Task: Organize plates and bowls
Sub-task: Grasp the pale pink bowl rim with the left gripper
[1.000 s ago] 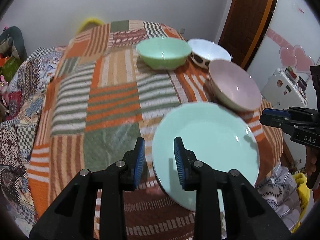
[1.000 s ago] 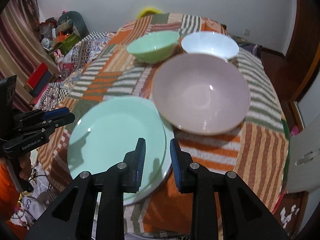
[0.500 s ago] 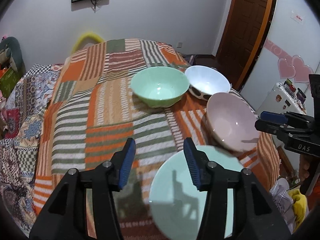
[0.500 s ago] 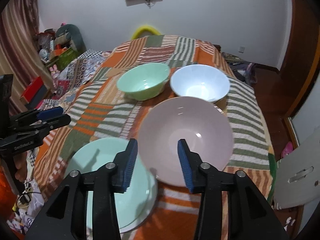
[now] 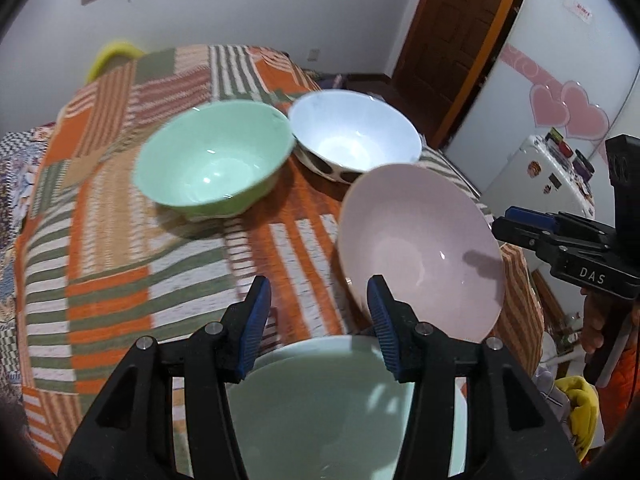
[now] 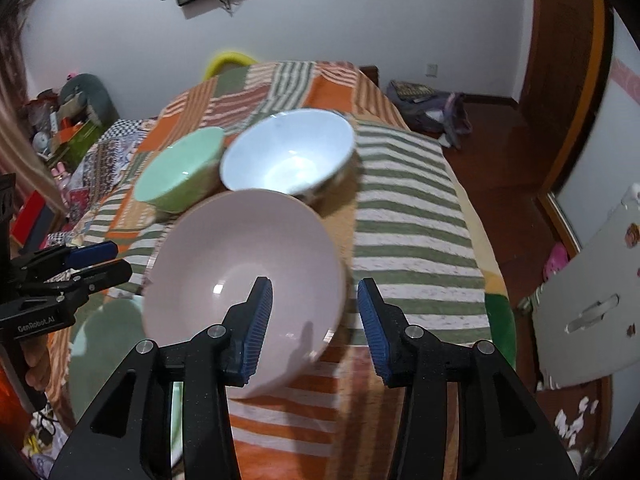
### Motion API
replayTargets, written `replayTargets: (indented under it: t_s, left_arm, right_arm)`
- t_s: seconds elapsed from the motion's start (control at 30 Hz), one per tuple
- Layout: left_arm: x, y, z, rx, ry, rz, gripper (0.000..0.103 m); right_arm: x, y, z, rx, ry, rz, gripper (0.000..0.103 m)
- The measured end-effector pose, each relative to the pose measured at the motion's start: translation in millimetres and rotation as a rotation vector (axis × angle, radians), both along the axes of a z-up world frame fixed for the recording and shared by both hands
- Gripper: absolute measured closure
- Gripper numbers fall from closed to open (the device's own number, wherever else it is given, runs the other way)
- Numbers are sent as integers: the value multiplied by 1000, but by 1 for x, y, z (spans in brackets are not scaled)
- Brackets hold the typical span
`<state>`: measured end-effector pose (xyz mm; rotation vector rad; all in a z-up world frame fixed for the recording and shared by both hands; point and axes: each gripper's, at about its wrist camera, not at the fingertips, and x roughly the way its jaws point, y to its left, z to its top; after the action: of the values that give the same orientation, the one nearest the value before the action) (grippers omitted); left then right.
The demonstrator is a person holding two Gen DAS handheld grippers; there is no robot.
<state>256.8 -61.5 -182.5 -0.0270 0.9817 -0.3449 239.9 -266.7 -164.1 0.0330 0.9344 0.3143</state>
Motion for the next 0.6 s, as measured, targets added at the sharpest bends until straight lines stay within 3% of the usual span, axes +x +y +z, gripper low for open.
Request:
replayTargets:
  t_s: [0.2,0.37,0.53,0.6]
  left_arm:
    - [13,-19,-16,-5,43,-28,54]
    - [20,-25,-22,-15,62,-51,72]
    - [24,-32,-31,-23,89,-73,88]
    - [23,-33,-31,-19,84,-74,88]
  right_arm:
    - [7,-9,-14,37,45,1,62]
    - [12,-8,-21,65,71,24,63]
    - [16,-8,-29,76,100,44,81]
    - [16,-7,-32,66,107,53,86]
